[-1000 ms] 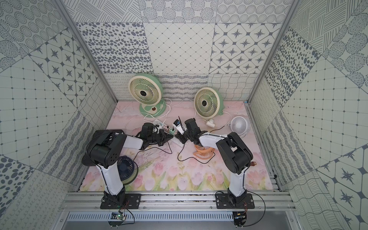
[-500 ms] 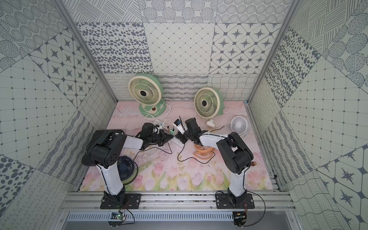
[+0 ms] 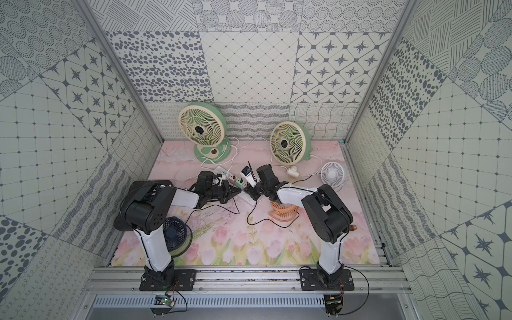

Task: Unplug the desk fan from the power strip
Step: Remove the plug from the socket.

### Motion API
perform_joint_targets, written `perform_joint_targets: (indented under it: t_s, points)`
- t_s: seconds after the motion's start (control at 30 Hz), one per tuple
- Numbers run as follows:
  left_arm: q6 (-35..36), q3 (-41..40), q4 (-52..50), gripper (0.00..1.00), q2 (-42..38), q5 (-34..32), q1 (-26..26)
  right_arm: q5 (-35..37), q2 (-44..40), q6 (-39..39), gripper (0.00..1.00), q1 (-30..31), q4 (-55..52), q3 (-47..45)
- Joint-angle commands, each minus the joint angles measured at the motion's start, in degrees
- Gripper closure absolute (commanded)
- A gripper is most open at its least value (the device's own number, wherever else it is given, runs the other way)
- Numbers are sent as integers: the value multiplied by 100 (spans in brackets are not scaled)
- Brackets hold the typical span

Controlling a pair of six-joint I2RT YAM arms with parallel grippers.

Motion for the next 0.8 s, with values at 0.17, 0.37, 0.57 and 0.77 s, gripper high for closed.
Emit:
perform_joint_targets:
  t_s: [0.17, 0.37, 0.57, 0.77]
  points:
    - [154, -67, -698, 100, -4, -399, -14, -533, -175, 358, 89, -95, -102, 212]
    - [137, -69, -672, 100, 5, -395, -14, -45, -242, -121, 88, 375, 12, 83]
    - [150, -71, -682, 100, -4, -390, -19, -118, -149, 163, 88, 149, -158, 233]
    - [147, -72, -658, 100, 22, -382, -18, -231, -228, 104, 88, 243, -46, 132]
